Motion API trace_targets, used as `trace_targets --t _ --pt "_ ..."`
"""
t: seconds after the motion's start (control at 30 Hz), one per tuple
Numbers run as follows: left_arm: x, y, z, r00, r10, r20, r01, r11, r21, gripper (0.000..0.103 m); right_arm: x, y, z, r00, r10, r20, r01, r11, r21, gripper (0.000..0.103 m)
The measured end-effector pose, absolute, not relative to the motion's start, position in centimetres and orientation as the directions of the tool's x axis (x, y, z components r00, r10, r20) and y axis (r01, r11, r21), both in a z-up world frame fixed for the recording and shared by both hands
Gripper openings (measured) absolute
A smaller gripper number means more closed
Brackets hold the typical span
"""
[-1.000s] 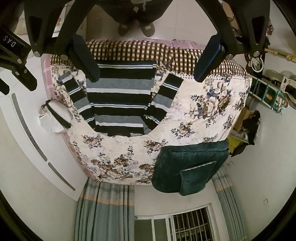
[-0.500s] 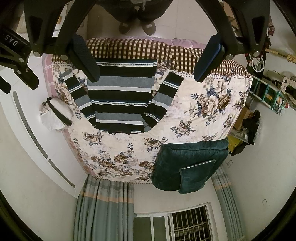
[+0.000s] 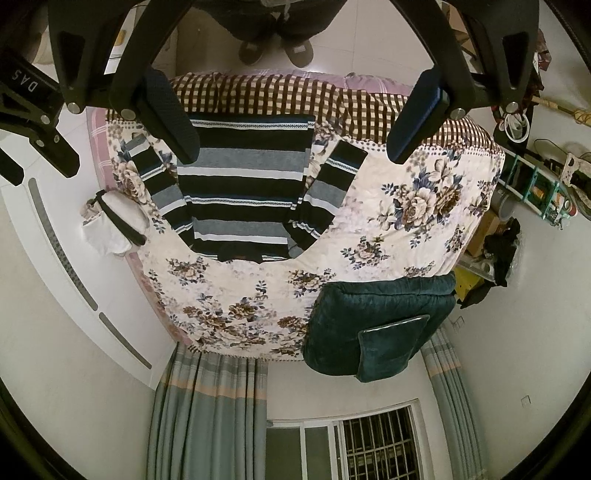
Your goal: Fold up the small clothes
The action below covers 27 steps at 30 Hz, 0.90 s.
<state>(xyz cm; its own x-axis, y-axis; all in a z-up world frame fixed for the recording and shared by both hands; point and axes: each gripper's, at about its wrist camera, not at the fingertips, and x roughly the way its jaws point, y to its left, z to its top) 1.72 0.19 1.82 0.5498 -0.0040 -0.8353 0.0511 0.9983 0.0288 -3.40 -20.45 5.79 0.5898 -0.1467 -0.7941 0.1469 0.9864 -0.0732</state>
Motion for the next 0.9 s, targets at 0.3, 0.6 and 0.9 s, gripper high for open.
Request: trace_targets --t 0.3,0.6,0.9 --pt "2.7 -1.3 4.9 0.563 -0.006 -0.826 0.047 0.999 0.025 0.103 -2.6 -20.3 9.3 0.598 -0.146 -0.788 0.148 0.986 -0.070 0.103" --pt "2.6 -1.2 5.0 0.568 -0.010 -0.823 0.048 0.999 0.020 0.103 -2.8 -20.4 9.4 0.603 -0.145 -0.785 0.148 0.987 -0.069 0.103" --pt "2.6 -1.2 5.4 0.574 -0.012 -0.819 0.048 0.999 0.019 0.103 -2.8 -20.3 9.8 0.606 -0.144 -0.782 0.146 0.987 -0.069 0.103"
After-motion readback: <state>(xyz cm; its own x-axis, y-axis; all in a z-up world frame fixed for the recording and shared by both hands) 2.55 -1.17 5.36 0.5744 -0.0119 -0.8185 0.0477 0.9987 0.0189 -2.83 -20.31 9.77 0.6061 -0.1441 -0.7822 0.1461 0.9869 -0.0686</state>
